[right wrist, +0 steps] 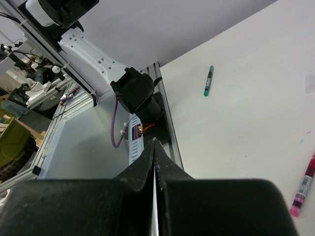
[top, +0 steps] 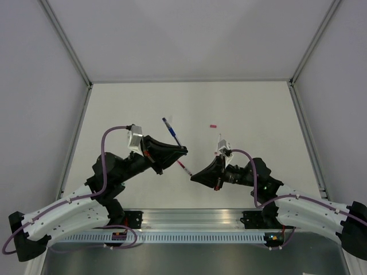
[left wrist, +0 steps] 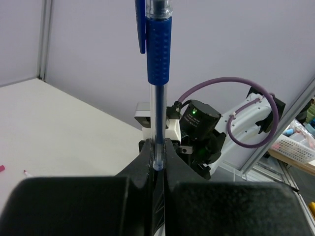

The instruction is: Insert the pens into the pen caps

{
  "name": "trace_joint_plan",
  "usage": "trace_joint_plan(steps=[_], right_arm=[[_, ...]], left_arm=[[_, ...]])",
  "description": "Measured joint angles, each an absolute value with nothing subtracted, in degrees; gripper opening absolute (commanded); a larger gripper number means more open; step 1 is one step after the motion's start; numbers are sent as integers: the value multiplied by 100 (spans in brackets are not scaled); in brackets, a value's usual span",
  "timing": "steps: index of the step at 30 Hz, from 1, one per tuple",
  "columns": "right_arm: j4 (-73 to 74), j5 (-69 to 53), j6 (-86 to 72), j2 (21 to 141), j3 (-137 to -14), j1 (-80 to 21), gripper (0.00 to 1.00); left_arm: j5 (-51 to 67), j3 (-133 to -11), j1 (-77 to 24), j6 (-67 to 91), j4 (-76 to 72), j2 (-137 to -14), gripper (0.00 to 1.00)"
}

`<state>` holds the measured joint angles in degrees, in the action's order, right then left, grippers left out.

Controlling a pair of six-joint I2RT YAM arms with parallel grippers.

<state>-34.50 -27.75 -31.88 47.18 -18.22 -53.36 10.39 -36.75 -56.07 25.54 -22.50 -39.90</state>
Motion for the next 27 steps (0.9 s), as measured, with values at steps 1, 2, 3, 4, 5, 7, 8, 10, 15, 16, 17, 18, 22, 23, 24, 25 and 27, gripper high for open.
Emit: trace_joint_plan(steps=[1,2,3,4,5,7,8,10,15,16,17,18,22,23,24,25,27], right_arm=[[-3389,-2751,-3166,4652,-1826,-5341,0],[-3273,-2707,-3138,4569,-1855,-5341,0],[-3089,-2655,-3098,4486,-1916,-5341,2],[-2908,-2596,-3046,4423,-2005,-5341,6],[-2626,-2495,-2969,4359,-2152,-5341,22],[-2003,-2287,-2799,4198,-2528,-5341,40],[-1667,-2174,-2700,4101,-2744,-5341,54],[-996,-1962,-2475,3870,-3253,-5339,64],[54,-1758,-1959,3524,-4462,-5341,77],[141,-1758,-1905,3577,-4633,-5341,77],[224,-1772,-1835,3699,-4856,-5341,78],[263,-1791,-1804,3806,-4984,-5341,78],[362,-1859,-1726,4595,-5450,-5341,77],[357,-1872,-1719,4797,-5505,-5341,77],[353,-1909,-1715,5004,-5540,-5341,76],[346,-1927,-1710,5194,-5546,-5341,75],[349,-1940,-1708,5474,-5546,-5341,74]], left_arm=[[1035,-3675,-5607,2552,-2265,-3959,2],[1035,-3675,-5607,2547,-2261,-3948,2],[1039,-3675,-5607,2543,-2244,-3946,2],[1039,-3675,-5607,2534,-2226,-3946,2],[1044,-3675,-5607,2510,-2185,-3946,2],[1055,-3656,-5607,2456,-2025,-3940,2],[1055,-3623,-5607,2410,-1922,-3918,2],[1052,-3527,-5607,2327,-1712,-3830,2],[1083,-3164,-5607,2185,-1245,-3544,2],[1114,-3085,-5607,2174,-1223,-3522,2],[1157,-3002,-5607,2171,-1201,-3507,2],[1238,-2932,-5607,2171,-1201,-3509,2],[1540,-2773,-5607,2174,-1212,-3627,2],[1601,-2746,-5607,2174,-1216,-3669,2],[1669,-2727,-5607,2174,-1219,-3706,2],[1702,-2714,-5607,2174,-1223,-3734,2],[1774,-2687,-5607,2174,-1238,-3795,2]])
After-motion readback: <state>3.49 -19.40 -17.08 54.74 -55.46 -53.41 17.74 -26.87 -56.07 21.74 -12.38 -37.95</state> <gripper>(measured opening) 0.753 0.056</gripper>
